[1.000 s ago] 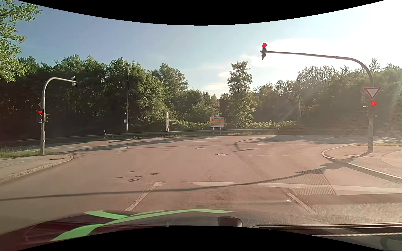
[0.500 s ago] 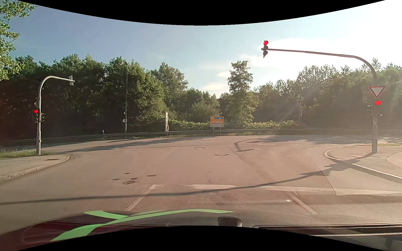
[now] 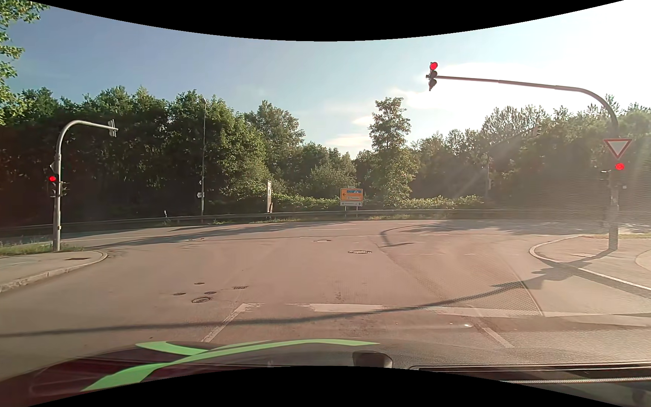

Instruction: Follow the waypoints while adhering to traffic rules and regulations

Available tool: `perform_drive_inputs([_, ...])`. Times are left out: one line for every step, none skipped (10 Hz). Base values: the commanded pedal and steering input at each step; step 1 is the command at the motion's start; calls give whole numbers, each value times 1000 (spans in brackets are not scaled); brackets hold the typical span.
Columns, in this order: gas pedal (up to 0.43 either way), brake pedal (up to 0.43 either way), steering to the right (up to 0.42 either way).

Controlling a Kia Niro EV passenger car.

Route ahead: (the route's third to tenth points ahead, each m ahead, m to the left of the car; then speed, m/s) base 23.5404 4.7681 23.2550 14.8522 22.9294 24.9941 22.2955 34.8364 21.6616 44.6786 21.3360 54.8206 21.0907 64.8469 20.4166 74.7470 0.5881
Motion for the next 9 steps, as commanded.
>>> perform_drive_inputs([0, 43, 7])
perform_drive_inputs([0, 43, 7])
perform_drive_inputs([0, 43, 7])
perform_drive_inputs([0, 49, 7])
perform_drive_inputs([0, 49, 6])
perform_drive_inputs([0, 49, 6])
perform_drive_inputs([0, 49, 5])
perform_drive_inputs([0, 49, 4])
perform_drive_inputs([0, 55, 3])
